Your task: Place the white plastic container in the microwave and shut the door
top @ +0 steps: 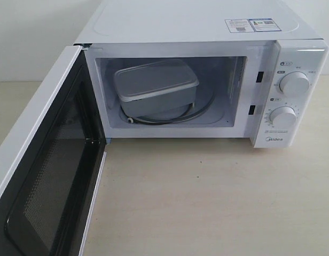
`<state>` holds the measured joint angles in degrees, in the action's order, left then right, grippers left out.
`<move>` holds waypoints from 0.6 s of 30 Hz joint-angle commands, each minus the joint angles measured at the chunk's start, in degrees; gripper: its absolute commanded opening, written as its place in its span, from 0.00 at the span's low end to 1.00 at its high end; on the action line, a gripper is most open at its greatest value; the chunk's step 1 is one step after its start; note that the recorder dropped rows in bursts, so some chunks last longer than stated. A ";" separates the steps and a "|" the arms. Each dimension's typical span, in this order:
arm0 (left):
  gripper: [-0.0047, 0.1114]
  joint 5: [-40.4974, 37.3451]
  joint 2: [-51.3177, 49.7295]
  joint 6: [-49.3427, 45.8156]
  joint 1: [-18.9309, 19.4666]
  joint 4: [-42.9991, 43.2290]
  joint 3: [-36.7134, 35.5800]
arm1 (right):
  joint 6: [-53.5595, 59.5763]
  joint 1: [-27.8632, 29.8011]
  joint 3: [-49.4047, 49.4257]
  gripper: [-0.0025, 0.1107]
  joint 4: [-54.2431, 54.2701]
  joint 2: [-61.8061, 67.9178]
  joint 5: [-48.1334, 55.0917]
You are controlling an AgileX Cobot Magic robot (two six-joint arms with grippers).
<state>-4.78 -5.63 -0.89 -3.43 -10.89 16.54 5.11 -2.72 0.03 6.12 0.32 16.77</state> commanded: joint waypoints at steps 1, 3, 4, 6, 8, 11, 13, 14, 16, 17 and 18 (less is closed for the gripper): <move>0.08 -21.97 -8.98 -0.17 0.20 -0.51 11.29 | -0.16 0.42 -0.03 0.02 -0.30 -0.32 -0.19; 0.08 -24.25 -11.91 -0.17 0.20 -0.51 13.76 | -0.16 0.42 -0.03 0.02 -0.30 -0.32 -0.19; 0.08 -23.73 -12.90 -0.17 0.20 -0.51 14.51 | -0.16 0.42 -0.03 0.02 -0.30 -0.32 -0.19; 0.08 -20.33 -14.08 -0.17 0.20 -0.51 14.82 | -0.16 0.42 -0.03 0.02 -0.30 -0.32 -0.19; 0.08 -16.78 -14.55 -0.17 0.20 -0.51 14.82 | -0.16 0.20 -0.03 0.02 -0.32 -0.32 -0.19; 0.08 -14.57 -14.78 0.01 0.20 -1.71 14.82 | -0.16 -1.09 -0.03 0.02 -0.32 -0.32 -0.19; 0.08 -14.07 -14.78 0.01 0.20 -6.61 15.07 | -0.16 -2.38 -0.03 0.02 -0.32 -0.32 -0.19; 0.08 -15.28 -14.97 -0.11 0.20 -8.47 15.43 | -0.16 -2.90 -0.03 0.02 -0.32 -0.32 -0.19; 0.08 -19.56 -16.23 -1.24 0.20 -10.86 17.45 | -0.16 -3.43 -0.03 0.02 -0.32 -0.32 -0.19; 0.08 -22.54 -17.42 -2.22 0.20 -10.87 19.10 | -0.16 -3.58 -0.03 0.02 -0.32 -0.32 -0.19; 0.08 -25.95 -19.04 -3.40 0.20 -10.87 21.11 | -0.16 -3.58 -0.03 0.02 -0.32 -0.32 -0.19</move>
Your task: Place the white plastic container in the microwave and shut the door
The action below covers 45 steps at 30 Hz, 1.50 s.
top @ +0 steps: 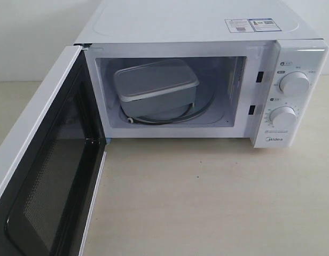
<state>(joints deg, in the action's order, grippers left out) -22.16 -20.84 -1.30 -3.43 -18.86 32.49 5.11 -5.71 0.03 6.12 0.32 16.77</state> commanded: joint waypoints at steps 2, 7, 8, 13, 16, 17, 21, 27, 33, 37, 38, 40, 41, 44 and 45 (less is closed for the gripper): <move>0.08 -15.87 -7.74 -5.78 0.20 -2.78 10.12 | -0.16 -0.59 -0.03 0.02 -0.32 -0.32 -0.19; 0.08 -36.56 -22.30 -9.67 0.20 -0.65 21.41 | -0.16 -0.59 -0.03 0.02 -0.32 -0.32 -0.19; 0.08 -40.07 -25.37 -9.67 0.20 0.05 23.10 | -0.16 -0.59 -0.03 0.02 -0.32 -0.32 -0.19; 0.08 -47.80 -39.27 -9.79 0.20 -1.38 25.99 | -0.16 -0.59 -0.03 0.02 -0.32 -0.32 -0.19; 0.08 -47.80 -45.97 -14.85 -0.92 -9.13 25.99 | -0.16 -0.59 -0.03 0.02 -0.32 -0.32 -0.19; 0.08 -47.80 -47.94 -17.58 -1.73 -12.55 25.99 | -0.16 -0.59 -0.03 0.02 -0.32 -0.32 -0.19; 0.08 -45.98 -53.94 -31.70 -6.60 -27.74 25.99 | -0.16 -0.59 -0.03 0.02 -0.32 -0.32 -0.19; 0.08 -36.75 -57.55 -34.07 -10.77 -27.91 25.99 | -0.16 -0.59 -0.03 0.02 -0.32 -0.32 -0.19; 0.08 -22.82 -57.97 -41.12 -11.14 -31.42 25.99 | -0.16 -0.59 -0.03 0.02 -0.32 -0.32 -0.19; 0.08 -19.31 -60.95 -53.60 -11.14 -43.67 25.99 | -0.16 -0.59 -0.03 0.02 -0.32 -0.32 -0.19; 0.08 -19.00 -62.05 -55.73 -11.14 -45.74 26.12 | -0.16 -0.59 -0.03 0.02 -0.32 -0.32 -0.19; 0.08 -18.28 -64.26 -57.29 -11.14 -46.77 26.84 | 0.08 -0.62 -0.03 0.02 -0.49 -0.32 -1.41; 0.08 -18.28 -65.51 -57.43 -11.14 -46.77 27.45 | 0.08 -0.62 -0.03 0.02 -0.49 -0.32 -2.37; 0.08 -18.28 -68.23 -57.70 -11.14 -46.77 29.35 | 0.08 -0.62 -0.03 0.02 -0.49 -0.32 -5.13; 0.08 -18.28 -68.80 -58.06 -11.14 -46.77 29.75 | 0.08 -0.62 -0.03 0.02 -0.49 -0.32 -6.10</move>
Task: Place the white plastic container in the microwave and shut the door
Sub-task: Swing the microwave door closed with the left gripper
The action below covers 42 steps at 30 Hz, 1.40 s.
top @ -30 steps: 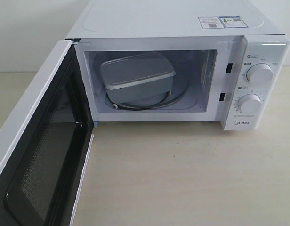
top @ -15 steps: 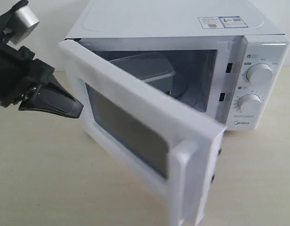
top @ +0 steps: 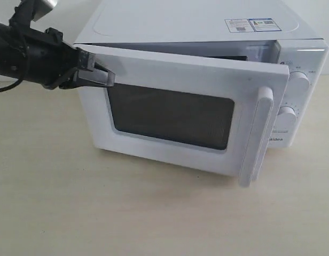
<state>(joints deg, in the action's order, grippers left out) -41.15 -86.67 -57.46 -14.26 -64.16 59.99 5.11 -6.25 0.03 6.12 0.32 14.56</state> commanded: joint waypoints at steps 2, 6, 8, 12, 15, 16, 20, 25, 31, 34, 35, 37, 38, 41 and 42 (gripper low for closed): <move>0.08 0.71 -3.96 -3.32 -0.31 -2.36 3.07 | -0.14 -0.08 -0.03 0.02 -0.49 -0.32 -5.71; 0.08 0.71 -5.39 -8.69 -0.31 -6.98 4.37 | -0.13 -0.08 -0.03 0.02 -0.49 -0.32 -8.30; 0.08 0.21 -5.73 -9.91 -0.31 -8.41 4.89 | -0.13 -0.08 -0.03 0.02 -0.49 -0.32 -8.57; 0.08 -1.51 -5.67 -9.90 -0.31 -8.40 4.90 | -0.13 -0.08 -0.03 0.02 -0.49 -0.32 -8.71; 0.08 -4.07 -5.42 -9.90 -0.31 -7.73 4.90 | -0.13 -0.08 -0.03 0.02 -0.49 -0.32 -9.03; 0.08 -3.97 -5.18 -9.90 -0.31 -7.61 4.90 | -0.13 -0.08 -0.03 0.02 -0.49 -0.32 -9.31; 0.08 -1.85 -5.06 -9.90 -0.31 -7.61 4.90 | -0.13 -0.08 -0.03 0.02 -0.49 -0.32 -11.51; 0.08 -1.85 -5.06 -9.90 -0.31 -7.37 4.90 | -3.90 -0.08 -0.03 0.02 -0.49 -0.32 -12.95; 0.08 -1.20 -5.06 -9.90 -0.31 -6.80 4.90 | -16.78 -0.08 -0.03 0.02 -0.37 -0.32 -13.30; 0.08 -0.49 -5.06 -9.90 -0.31 -6.80 4.90 | -18.19 -0.08 -0.03 0.02 -0.37 -0.32 -13.30; 0.08 -0.49 -5.06 -9.90 -0.31 -6.80 4.90 | -18.19 -0.08 -0.03 0.02 -0.37 -0.32 -13.30; 0.08 -0.72 -5.06 -9.90 -0.31 -6.70 4.90 | -18.70 -0.18 -0.03 0.02 -0.37 -0.32 -13.47; 0.08 -0.99 -5.06 -9.90 -0.31 -6.35 4.90 | -19.71 -0.21 -0.03 0.02 -0.37 -0.32 -13.47; 0.08 -1.25 -4.72 -9.90 -0.31 -5.06 4.19 | -20.72 -2.42 -0.85 0.02 -0.37 -0.32 -13.04; 0.08 -0.92 -3.56 -9.90 -0.31 -4.96 2.63 | -18.39 -4.88 -2.28 0.02 -0.52 -0.32 -12.86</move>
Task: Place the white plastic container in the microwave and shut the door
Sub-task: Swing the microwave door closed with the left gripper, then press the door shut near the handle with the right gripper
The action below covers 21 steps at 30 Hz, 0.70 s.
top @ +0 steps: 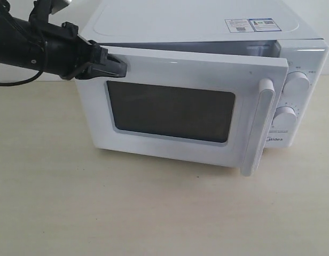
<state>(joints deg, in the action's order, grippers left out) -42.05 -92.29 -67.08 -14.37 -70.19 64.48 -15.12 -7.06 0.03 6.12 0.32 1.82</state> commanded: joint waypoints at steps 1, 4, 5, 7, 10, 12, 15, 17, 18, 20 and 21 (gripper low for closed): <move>0.08 0.12 2.96 -0.29 -0.20 1.07 -2.68 | 3.17 -5.60 -2.91 0.02 -0.52 -0.32 -0.12; 0.08 6.25 9.35 -0.29 -0.20 1.07 -9.25 | 8.47 -13.19 -6.79 0.02 -0.52 -0.32 -0.28; 0.08 7.63 11.48 -0.29 -0.20 1.07 -11.53 | 10.27 -14.97 -8.10 0.02 -0.67 -0.32 -0.37; 0.08 8.14 15.53 -0.29 -0.20 1.07 -15.04 | 14.51 -17.28 -11.63 0.02 -0.67 1.09 0.33; 0.08 8.14 20.48 -0.18 -0.20 1.07 -18.64 | 18.73 -17.54 -20.28 0.02 -0.67 11.75 7.51; 0.08 8.14 23.31 0.25 -0.20 1.07 -20.57 | 23.10 -17.54 -29.02 0.02 -0.67 22.19 16.61; 0.08 10.29 26.70 0.25 -0.20 1.07 -23.08 | 24.24 -17.54 -38.09 0.02 0.29 36.39 24.11; 0.08 12.18 28.32 0.25 -0.20 1.07 -24.87 | 23.98 -17.54 -41.03 0.02 0.94 42.20 23.98; 0.08 12.74 29.14 0.25 -0.20 1.07 -25.95 | 22.90 -17.54 -42.46 0.02 0.94 46.31 22.35; 0.08 13.38 30.39 0.25 -0.20 1.07 -28.24 | 19.89 -17.54 -43.30 0.02 0.94 51.79 17.92; 0.08 13.82 31.00 0.25 -0.20 1.07 -29.40 | 18.51 -17.54 -43.30 0.02 0.94 54.40 14.41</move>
<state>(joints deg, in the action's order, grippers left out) -29.95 -63.18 -67.08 -14.37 -68.99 38.09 6.39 -24.57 -42.19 6.87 48.36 21.71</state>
